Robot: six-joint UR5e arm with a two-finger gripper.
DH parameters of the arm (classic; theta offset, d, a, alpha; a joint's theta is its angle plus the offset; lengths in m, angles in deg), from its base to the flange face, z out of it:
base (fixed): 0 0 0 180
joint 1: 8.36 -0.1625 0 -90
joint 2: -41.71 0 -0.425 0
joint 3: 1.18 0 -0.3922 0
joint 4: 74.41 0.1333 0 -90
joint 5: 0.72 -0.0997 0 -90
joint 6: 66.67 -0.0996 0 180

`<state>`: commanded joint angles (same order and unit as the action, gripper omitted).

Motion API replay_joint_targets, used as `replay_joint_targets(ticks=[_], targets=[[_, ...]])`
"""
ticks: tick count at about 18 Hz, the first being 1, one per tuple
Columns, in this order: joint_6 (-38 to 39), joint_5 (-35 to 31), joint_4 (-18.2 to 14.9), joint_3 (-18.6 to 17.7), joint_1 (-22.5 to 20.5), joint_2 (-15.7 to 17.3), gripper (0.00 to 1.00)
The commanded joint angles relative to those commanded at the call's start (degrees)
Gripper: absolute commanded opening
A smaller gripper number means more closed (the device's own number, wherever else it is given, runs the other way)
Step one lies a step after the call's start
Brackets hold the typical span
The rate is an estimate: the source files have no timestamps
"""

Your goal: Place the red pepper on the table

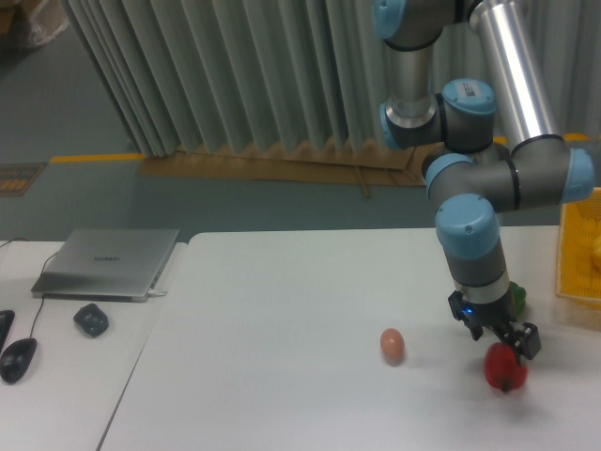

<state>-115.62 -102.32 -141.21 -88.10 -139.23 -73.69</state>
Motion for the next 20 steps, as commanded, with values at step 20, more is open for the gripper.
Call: replay_joint_targets(ticks=[20], targets=[[-24.4, 4.9, -11.3, -1.3, -8.3, 9.2, 1.0]])
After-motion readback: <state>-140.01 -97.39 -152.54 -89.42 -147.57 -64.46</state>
